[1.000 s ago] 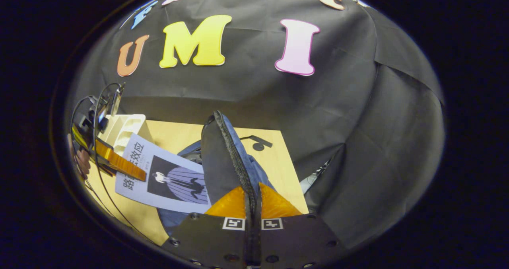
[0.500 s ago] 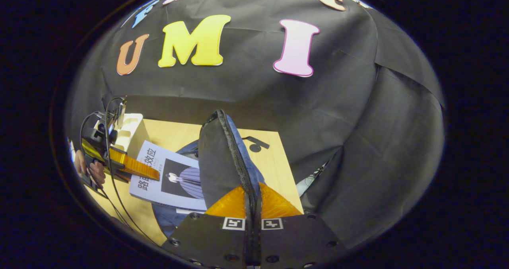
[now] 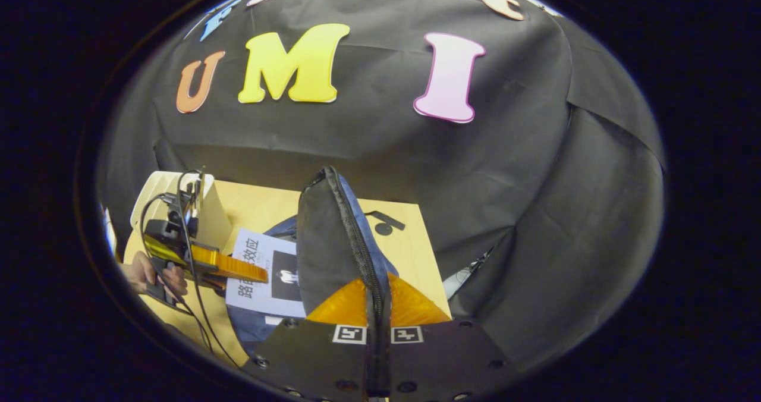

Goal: Open the schoolbag, grab two books from the bookshelf and put them into the schoolbag.

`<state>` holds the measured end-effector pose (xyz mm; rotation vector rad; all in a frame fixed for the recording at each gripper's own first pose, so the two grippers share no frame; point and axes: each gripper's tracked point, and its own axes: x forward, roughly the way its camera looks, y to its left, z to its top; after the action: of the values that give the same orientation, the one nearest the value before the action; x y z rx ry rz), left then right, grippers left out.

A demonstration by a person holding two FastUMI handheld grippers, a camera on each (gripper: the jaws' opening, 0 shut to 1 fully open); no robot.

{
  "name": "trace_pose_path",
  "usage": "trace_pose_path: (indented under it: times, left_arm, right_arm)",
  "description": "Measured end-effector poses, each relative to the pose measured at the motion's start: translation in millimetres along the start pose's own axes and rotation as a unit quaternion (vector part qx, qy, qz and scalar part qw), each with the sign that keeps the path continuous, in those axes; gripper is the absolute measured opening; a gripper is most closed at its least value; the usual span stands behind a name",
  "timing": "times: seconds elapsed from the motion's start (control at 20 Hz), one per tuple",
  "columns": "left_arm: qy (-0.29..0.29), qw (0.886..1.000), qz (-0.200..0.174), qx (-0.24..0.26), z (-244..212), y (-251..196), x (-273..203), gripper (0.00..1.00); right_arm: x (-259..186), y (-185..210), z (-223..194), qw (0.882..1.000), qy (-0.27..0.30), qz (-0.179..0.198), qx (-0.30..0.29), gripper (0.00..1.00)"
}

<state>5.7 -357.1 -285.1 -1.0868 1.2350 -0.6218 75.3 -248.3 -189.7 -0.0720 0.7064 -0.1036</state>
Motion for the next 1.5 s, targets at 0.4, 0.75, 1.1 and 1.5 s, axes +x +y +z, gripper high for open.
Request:
trace_pose_path:
  times: [0.4, 0.75, 1.1, 1.5]
  left_arm:
    - [0.026, 0.999, -0.023, -0.026, -3, 13, 25, 0.54]
    - [0.066, 0.995, 0.071, 0.023, -14, 39, 32, 0.71]
    - [0.069, 0.978, 0.183, 0.069, -11, 58, 13, 0.88]
    - [0.025, 0.925, 0.296, 0.238, 17, 46, -40, 0.90]
  right_arm:
    - [4, 2, 1, 1.000, 0.005, -0.001, -0.002, 0.00]
    - [10, 4, -1, 1.000, 0.011, 0.000, -0.001, 0.00]
    - [11, 10, -1, 1.000, 0.012, 0.002, -0.003, 0.00]
    - [7, 22, -1, 1.000, 0.006, 0.013, 0.000, 0.00]
